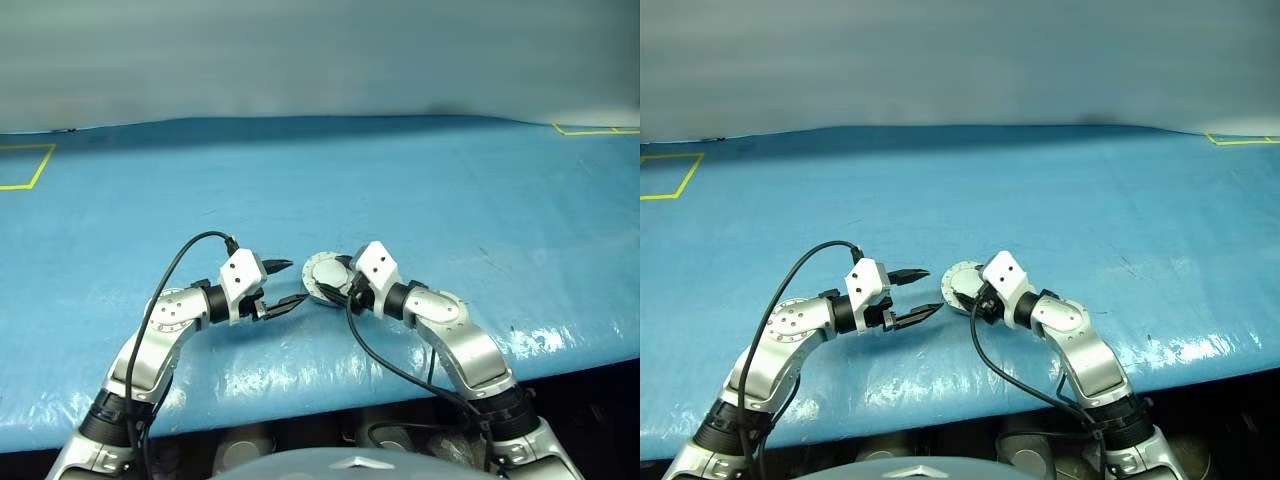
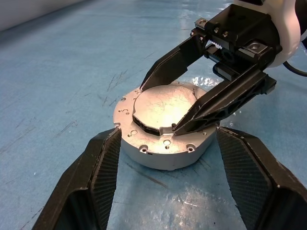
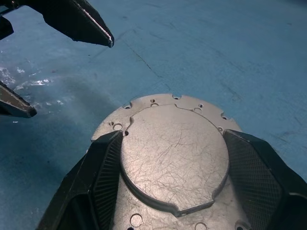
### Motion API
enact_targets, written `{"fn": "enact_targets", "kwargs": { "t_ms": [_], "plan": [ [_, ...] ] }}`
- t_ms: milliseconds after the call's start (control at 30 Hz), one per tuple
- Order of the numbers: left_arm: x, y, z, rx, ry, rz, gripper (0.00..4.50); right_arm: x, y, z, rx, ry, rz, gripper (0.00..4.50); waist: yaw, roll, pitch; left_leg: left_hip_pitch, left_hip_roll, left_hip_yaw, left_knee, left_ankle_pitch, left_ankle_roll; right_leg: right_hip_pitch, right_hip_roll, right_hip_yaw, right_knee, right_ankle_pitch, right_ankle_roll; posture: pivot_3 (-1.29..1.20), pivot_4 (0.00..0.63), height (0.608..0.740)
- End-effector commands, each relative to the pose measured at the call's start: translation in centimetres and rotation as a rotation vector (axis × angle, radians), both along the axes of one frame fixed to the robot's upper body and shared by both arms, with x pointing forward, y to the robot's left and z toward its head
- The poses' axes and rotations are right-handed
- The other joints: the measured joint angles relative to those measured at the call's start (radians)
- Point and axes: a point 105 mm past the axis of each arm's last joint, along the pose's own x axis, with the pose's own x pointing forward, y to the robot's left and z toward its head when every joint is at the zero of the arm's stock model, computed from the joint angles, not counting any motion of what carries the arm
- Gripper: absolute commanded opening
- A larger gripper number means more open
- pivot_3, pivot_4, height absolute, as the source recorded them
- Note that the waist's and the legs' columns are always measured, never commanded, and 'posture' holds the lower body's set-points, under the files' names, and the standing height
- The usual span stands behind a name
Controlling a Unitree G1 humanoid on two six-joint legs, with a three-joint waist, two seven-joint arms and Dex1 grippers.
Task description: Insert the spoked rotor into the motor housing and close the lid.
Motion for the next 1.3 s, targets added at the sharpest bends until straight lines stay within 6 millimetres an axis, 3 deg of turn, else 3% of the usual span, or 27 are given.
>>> {"fn": "enact_targets", "kwargs": {
  "t_ms": [33, 233, 400, 500, 633, 1100, 1300],
  "plan": [
    [-0.1, -0.4, 0.5, -0.010, -0.032, -0.008, 3.37, -0.5, -1.0, -2.7, -0.061, 0.074, -0.031, 3.00, 0.000, 0.000, 0.000, 0.000, 0.000, 0.000, 0.000, 0.000, 0.000, 0.000, 0.000, 0.000, 0.000, 0.000, 0.000, 0.00, 0.150, 0.740],
    [0.0, -0.2, 0.4, -0.005, -0.032, -0.003, 3.37, -0.3, -1.6, -2.2, 0.005, 0.104, -0.060, 3.00, 0.002, -0.001, -0.001, 0.001, 0.000, 0.000, 0.000, 0.000, 0.000, 0.001, 0.000, 0.000, 0.000, 0.000, 0.000, 0.00, 0.150, 0.740],
    [0.0, -0.4, 0.4, -0.002, -0.034, -0.011, 3.37, 0.2, -1.3, 0.3, 0.172, 0.129, -0.064, 3.00, 0.004, -0.001, -0.001, 0.000, 0.000, 0.000, 0.000, 0.000, 0.000, 0.001, 0.000, 0.000, 0.000, 0.000, 0.000, 0.00, 0.150, 0.740],
    [0.0, -0.6, 0.4, -0.004, -0.034, -0.016, 3.37, 0.3, -1.3, 0.9, 0.170, 0.111, -0.057, 3.00, 0.004, -0.001, -0.001, 0.000, 0.000, 0.000, 0.000, 0.000, 0.000, 0.001, 0.000, 0.000, 0.000, 0.000, 0.000, 0.00, 0.150, 0.740],
    [0.0, -0.7, 0.4, -0.003, -0.035, -0.019, 3.37, 0.2, -1.2, 0.8, 0.144, 0.103, -0.044, 3.00, 0.004, -0.001, -0.001, 0.000, 0.000, 0.000, 0.000, 0.000, 0.001, 0.001, -0.001, 0.000, 0.000, 0.000, 0.000, 0.00, 0.150, 0.740],
    [-0.1, -0.8, 0.3, -0.005, -0.036, -0.024, 3.37, -0.7, -1.9, -2.2, -0.011, 0.142, -0.010, 3.00, 0.005, -0.001, -0.001, 0.000, -0.001, 0.000, 0.000, 0.000, 0.001, 0.001, -0.001, 0.000, -0.001, 0.000, 0.000, 0.00, 0.150, 0.740],
    [-0.2, -1.0, 0.3, -0.006, -0.035, -0.034, 3.37, 0.2, -0.9, 2.8, 0.149, 0.009, -0.004, 3.00, 0.005, -0.001, 0.000, 0.000, 0.000, 0.000, 0.000, 0.000, 0.001, 0.000, -0.001, 0.000, -0.001, 0.000, 0.000, 0.00, 0.150, 0.740]
  ]
}}
